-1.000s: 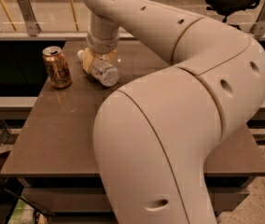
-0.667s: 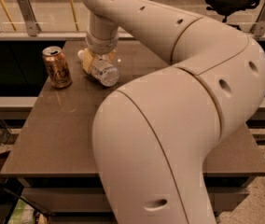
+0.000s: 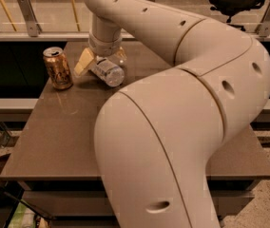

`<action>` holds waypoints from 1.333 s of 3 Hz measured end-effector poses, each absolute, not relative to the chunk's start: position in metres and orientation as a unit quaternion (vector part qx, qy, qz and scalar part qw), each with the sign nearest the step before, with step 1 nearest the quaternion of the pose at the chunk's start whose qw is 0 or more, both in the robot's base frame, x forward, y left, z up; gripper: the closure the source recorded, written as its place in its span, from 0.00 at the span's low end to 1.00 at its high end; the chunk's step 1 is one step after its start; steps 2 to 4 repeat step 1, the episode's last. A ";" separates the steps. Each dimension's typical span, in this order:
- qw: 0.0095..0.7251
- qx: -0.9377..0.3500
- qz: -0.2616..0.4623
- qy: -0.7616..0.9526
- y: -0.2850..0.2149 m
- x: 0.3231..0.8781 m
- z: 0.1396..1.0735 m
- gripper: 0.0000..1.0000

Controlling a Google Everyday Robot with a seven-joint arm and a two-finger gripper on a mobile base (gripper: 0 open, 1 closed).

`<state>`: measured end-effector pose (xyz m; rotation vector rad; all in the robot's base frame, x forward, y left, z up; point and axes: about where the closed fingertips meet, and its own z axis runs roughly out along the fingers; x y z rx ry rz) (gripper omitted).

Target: Move blue plastic bottle near orange can

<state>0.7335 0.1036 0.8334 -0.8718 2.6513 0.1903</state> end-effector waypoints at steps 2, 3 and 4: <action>0.171 -0.307 0.067 0.934 0.104 0.733 0.833 0.00; 0.171 -0.307 0.067 0.934 0.104 0.733 0.833 0.00; 0.171 -0.307 0.067 0.934 0.104 0.733 0.833 0.00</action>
Offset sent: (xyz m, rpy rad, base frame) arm 0.0000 0.0000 0.0000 0.0000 0.0000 0.0000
